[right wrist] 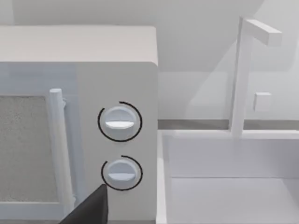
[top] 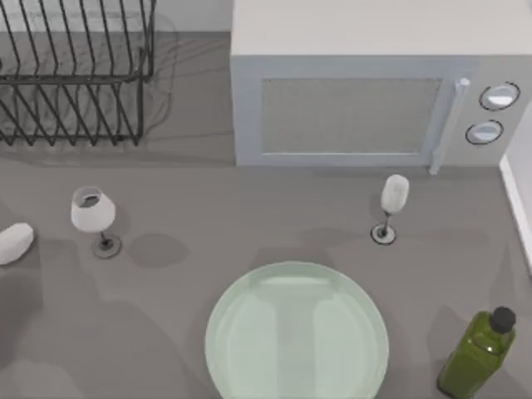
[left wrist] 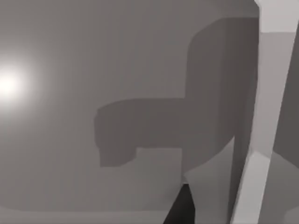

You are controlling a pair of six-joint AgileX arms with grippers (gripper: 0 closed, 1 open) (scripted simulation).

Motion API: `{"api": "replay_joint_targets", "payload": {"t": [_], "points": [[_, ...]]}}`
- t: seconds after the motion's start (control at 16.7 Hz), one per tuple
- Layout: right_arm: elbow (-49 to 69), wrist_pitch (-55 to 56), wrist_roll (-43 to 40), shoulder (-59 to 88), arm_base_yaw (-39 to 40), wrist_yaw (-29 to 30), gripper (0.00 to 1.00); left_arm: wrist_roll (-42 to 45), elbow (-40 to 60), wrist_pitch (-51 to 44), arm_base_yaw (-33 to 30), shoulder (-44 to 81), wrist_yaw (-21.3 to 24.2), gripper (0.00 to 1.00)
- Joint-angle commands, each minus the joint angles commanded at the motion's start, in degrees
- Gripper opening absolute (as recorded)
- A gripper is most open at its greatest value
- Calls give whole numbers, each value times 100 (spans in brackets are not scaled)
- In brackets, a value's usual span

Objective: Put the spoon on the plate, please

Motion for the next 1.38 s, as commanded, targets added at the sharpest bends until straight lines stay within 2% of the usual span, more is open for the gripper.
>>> {"api": "replay_joint_targets", "payload": {"t": [0.12,0.18,0.36,0.66,0.84,1.2,1.38], "points": [[0,0,0,0,0,0,100,0,0,0,0,0,0,0],[0,0,0,0,0,0,100,-126,116,-426,-18,-359,128,0],[0,0,0,0,0,0,100,-123,307,-658,-2,-432,122,0],[0,0,0,0,0,0,100,-126,1103,-2091,-17,-890,115,0],[0,0,0,0,0,0,100,-148,1487,-2647,-31,-1169,124,0],[0,0,0,0,0,0,100,-147,1530,-2702,-23,-1203,122,0],[0,0,0,0,0,0,100,-451,1655,-2654,-143,-1202,15,0]]}}
